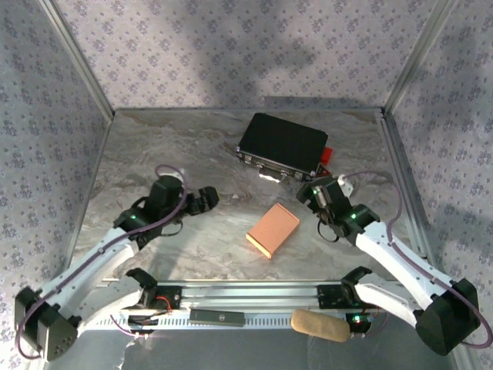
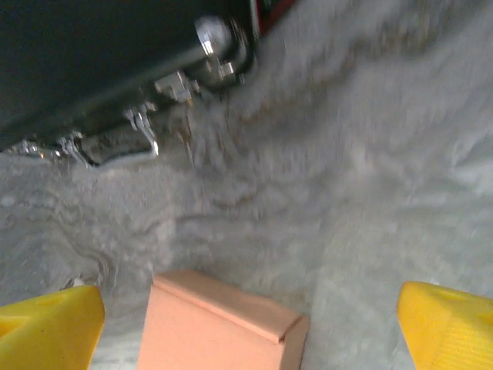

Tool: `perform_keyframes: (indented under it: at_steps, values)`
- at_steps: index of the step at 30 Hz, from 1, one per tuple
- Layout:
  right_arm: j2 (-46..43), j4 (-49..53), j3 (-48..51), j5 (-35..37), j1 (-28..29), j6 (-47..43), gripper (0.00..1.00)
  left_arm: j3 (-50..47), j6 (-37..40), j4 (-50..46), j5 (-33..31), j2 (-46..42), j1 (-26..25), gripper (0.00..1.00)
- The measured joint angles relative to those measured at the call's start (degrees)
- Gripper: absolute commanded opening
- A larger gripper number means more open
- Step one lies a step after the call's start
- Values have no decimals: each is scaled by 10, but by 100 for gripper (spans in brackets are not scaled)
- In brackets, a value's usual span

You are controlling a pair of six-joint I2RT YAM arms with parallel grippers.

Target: Fold the paper box

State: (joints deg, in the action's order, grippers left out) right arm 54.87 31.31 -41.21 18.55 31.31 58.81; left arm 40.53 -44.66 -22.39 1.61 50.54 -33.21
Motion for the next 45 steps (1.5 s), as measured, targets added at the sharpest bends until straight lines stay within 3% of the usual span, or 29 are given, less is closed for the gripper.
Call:
perform_keyframes:
  at_steps: [6,10,13,17,20,26,29,34,39,45]
  values:
    - [4,31,-29,119,-24,-114,99,-1,64,-2,12,-13,131,100]
    - [-2,12,-9,199,-57,-172,99,-9,80,-9,-99,-1,154,100]
    - [-14,-34,33,212,-87,-238,99,-26,85,-7,-171,0,156,100]
    - [-34,-304,206,167,-174,-391,99,-90,175,86,-244,3,165,100]
    - [35,-413,265,125,-229,-464,99,-144,256,179,-268,23,175,100]
    - [144,-623,268,50,-250,-542,99,-161,366,327,-232,135,228,100]
    - [201,-698,258,25,-256,-572,99,-179,400,426,-201,197,249,100]
    - [304,-822,256,-10,-268,-602,99,-185,436,508,-167,257,259,100]
    - [321,-829,245,-17,-273,-607,99,-185,458,605,-143,311,274,100]
    - [321,-827,212,-19,-292,-603,99,-199,434,690,-108,374,343,100]
